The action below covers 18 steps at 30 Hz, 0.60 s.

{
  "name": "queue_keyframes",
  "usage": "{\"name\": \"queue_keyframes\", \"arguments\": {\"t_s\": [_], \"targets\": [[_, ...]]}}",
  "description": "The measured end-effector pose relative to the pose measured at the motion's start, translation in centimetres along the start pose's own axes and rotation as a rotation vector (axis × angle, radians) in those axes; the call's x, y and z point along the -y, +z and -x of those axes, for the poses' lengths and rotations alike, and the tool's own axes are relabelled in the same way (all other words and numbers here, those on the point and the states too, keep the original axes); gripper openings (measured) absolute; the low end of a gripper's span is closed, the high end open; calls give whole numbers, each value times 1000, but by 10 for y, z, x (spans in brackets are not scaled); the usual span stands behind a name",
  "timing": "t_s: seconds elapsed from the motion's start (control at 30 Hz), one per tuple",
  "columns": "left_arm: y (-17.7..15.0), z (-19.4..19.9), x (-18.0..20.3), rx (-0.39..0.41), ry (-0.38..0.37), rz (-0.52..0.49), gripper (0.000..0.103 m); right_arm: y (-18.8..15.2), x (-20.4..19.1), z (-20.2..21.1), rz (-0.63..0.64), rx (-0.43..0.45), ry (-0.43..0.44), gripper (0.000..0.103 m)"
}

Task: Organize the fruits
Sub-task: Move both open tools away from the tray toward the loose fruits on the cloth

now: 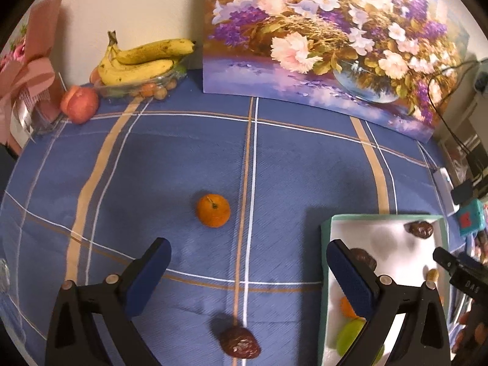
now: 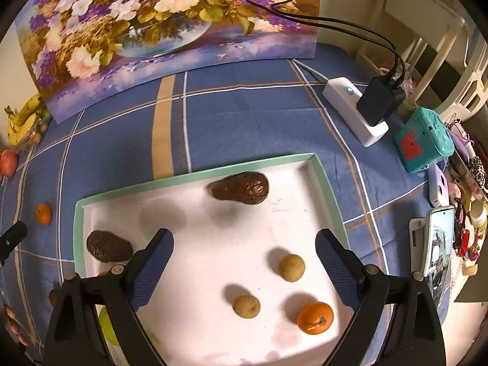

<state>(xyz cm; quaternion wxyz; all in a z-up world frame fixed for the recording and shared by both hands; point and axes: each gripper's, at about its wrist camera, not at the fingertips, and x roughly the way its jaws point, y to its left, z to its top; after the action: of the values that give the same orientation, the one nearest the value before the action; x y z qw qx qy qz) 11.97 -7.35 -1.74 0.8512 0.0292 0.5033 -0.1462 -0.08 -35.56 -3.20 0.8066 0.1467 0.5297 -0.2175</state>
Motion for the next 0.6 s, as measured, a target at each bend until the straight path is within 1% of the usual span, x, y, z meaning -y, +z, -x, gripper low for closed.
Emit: {"name": "queue_keyframes", "arguments": {"t_s": [0.17,0.33,0.47,0.6], "targets": [[-4,9,-6,0,-10,-14,103,-8,-12,7,20,10,8,94],[-7,22,-17,28,8,-23,103,-14,-22,14,26,20,18,94],[-12,30,-31,37,4,-10,103,-22,-31,19,36,22,25,94],[-18,36,-42,38,18,-2,103,-29,-44,23,59,23,35,94]]}}
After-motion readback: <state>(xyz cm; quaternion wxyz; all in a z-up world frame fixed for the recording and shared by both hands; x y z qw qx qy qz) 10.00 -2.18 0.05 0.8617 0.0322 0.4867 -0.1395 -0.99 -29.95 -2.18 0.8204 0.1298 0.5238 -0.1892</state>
